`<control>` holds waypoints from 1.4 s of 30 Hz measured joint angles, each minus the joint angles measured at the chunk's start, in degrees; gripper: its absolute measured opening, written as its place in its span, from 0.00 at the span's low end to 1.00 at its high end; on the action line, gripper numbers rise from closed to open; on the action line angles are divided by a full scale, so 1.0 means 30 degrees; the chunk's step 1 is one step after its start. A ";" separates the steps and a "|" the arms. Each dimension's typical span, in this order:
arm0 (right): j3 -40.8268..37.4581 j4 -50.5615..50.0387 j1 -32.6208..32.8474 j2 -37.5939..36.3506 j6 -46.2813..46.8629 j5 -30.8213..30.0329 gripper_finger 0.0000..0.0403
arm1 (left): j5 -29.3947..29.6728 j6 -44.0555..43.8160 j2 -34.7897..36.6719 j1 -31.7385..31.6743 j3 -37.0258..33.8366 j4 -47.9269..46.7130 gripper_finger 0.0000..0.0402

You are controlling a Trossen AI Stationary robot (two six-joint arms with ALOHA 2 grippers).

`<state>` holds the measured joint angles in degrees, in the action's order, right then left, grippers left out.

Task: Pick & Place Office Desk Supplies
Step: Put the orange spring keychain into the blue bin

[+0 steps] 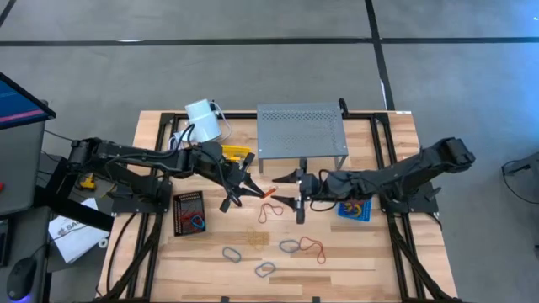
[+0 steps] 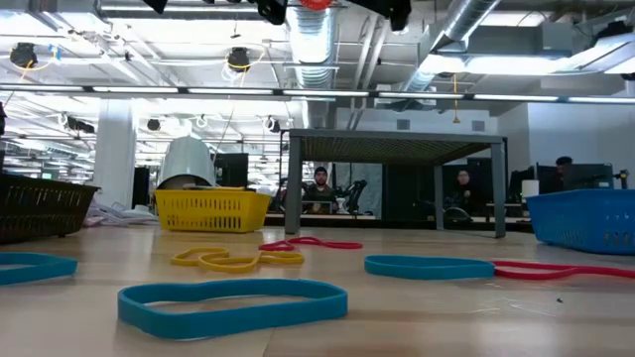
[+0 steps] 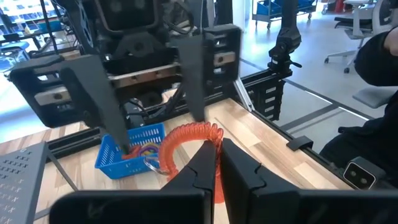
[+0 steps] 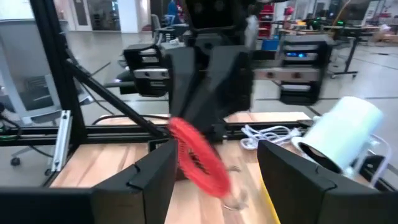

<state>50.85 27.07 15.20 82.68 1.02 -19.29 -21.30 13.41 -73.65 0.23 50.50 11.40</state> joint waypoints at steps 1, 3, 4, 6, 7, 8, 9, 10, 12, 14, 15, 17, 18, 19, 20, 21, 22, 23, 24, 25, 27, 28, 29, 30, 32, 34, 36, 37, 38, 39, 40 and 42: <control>0.0200 0.0000 0.0000 0.0256 -0.0007 0.0000 0.54 | 0.0000 0.0000 0.0000 0.0000 0.0000 0.0000 0.01; 0.0554 -0.0078 0.0015 0.0692 -0.0051 0.0015 0.54 | 0.0000 0.0000 0.0000 0.0000 0.0000 -0.0007 0.01; 0.0744 -0.0134 0.0015 0.0876 -0.0054 0.0015 0.54 | 0.0000 0.0000 0.0000 0.0000 0.0005 -0.0019 0.01; 0.1058 -0.0503 0.0015 0.1061 -0.0062 0.0007 0.54 | 0.0000 0.0000 0.0000 0.0000 0.0007 -0.0146 0.01; 0.1180 -0.0529 0.0007 0.1201 -0.0100 0.0000 0.54 | 0.0000 0.0005 -0.0002 0.0000 0.0007 -0.0204 0.01; 0.1289 -0.0510 0.0000 0.1296 -0.0182 0.0000 0.54 | 0.0000 0.0004 -0.0007 0.0000 0.0007 -0.0290 0.01; 0.1283 -0.0631 0.0000 0.1312 -0.0302 -0.0006 0.54 | 0.0000 0.0007 -0.0007 0.0000 0.0007 -0.0390 0.01; 0.1287 -0.0645 0.0015 0.1311 -0.0340 0.0000 0.53 | 0.0007 0.0007 -0.0014 0.0000 0.0007 -0.0406 0.01; 0.1317 -0.0599 0.0033 0.1304 -0.0346 -0.0002 0.51 | 0.0007 0.0007 -0.0015 0.0000 0.0015 -0.0501 0.01; 0.1326 -0.0691 0.0029 0.1305 -0.0344 0.0000 0.47 | 0.0007 0.0007 -0.0015 0.0000 0.0015 -0.0519 0.01; 0.1326 -0.0730 0.0029 0.1311 -0.0346 0.0000 0.45 | 0.0007 0.0007 -0.0015 0.0000 0.0015 -0.0517 0.01; 0.1326 -0.0776 0.0029 0.1311 -0.0350 0.0014 0.40 | 0.0019 0.0007 -0.0015 0.0000 0.0015 -0.0517 0.01; 0.1326 -0.0882 0.0029 0.1311 -0.0350 0.0007 0.38 | 0.0022 0.0007 -0.0015 0.0000 0.0015 -0.0517 0.01; 0.1326 -0.1022 0.0029 0.1311 -0.0349 0.0007 0.35 | 0.0015 0.0007 -0.0015 0.0000 0.0015 -0.0517 0.01; 0.1326 -0.1096 0.0029 0.1311 -0.0348 0.0007 0.32 | 0.0015 0.0007 -0.0015 0.0000 0.0015 -0.0517 0.01; 0.1323 -0.1095 0.0029 0.1311 -0.0350 0.0012 0.30 | 0.0020 0.0007 -0.0015 0.0000 0.0015 -0.0508 0.01; 0.1323 -0.1096 0.0029 0.1311 -0.0350 0.0015 0.27 | 0.0019 0.0007 -0.0015 0.0000 0.0018 -0.0499 0.01; 0.1324 -0.1097 0.0029 0.1311 -0.0350 0.0015 0.25 | 0.0015 0.0007 -0.0015 0.0000 0.0022 -0.0500 0.01; 0.1320 -0.1100 0.0029 0.1311 -0.0350 0.0015 0.23 | 0.0018 0.0007 -0.0015 0.0000 0.0022 -0.0503 0.01; 0.1320 -0.1100 0.0029 0.1311 -0.0350 0.0015 0.21 | 0.0014 0.0007 -0.0015 0.0000 0.0022 -0.0499 0.01; 0.1325 -0.1100 0.0029 0.1311 -0.0350 0.0015 0.17 | 0.0007 0.0007 -0.0015 0.0000 0.0022 -0.0503 0.01; 0.1325 -0.1100 0.0022 0.1311 -0.0350 0.0015 0.15 | 0.0012 0.0007 -0.0015 0.0000 0.0022 -0.0503 0.01; 0.1325 -0.1107 0.0015 0.1311 -0.0424 0.0015 0.13 | 0.0011 0.0007 -0.0015 0.0000 0.0022 -0.0503 0.01; 0.1326 -0.1113 0.0015 0.1311 -0.0497 0.0013 0.11 | 0.0007 0.0007 -0.0015 0.0000 0.0022 -0.0503 0.01; 0.1318 -0.1189 0.0015 0.1311 -0.0529 0.0015 0.07 | 0.0007 0.0007 -0.0015 0.0000 0.0022 -0.0512 0.01; 0.1318 -0.1338 0.0003 0.1304 -0.0556 0.0005 0.03 | -0.0015 0.0007 -0.0015 0.0000 0.0022 -0.0510 0.01; 0.1318 -0.1428 -0.0007 0.1304 -0.0546 -0.0007 0.03 | -0.0007 -0.0051 -0.0015 0.0000 0.0022 -0.0510 0.01; 0.1318 -0.1435 -0.0007 0.1304 -0.0540 -0.0007 0.03 | -0.0007 -0.0078 -0.0015 0.0000 0.0022 -0.0505 0.01; 0.1318 -0.1428 -0.0001 0.1304 -0.0539 -0.0007 0.03 | -0.0004 -0.0087 -0.0015 0.0000 0.0022 -0.0484 0.01; 0.1318 -0.1435 0.0000 0.1304 -0.0539 -0.0007 0.02 | -0.0004 -0.0105 -0.0015 0.0000 0.0022 -0.0470 0.02; 0.1318 -0.1435 0.0000 0.1304 -0.0535 -0.0015 0.02 | 0.0000 -0.0117 -0.0015 0.0000 0.0022 -0.0464 0.03; 0.1318 -0.1435 0.0000 0.1302 -0.0532 -0.0015 0.01 | 0.0017 -0.0132 -0.0015 0.0000 0.0022 -0.0376 0.04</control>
<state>54.81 22.76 15.20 86.58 -0.58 -19.33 -21.25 13.01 -73.69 0.23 50.57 10.27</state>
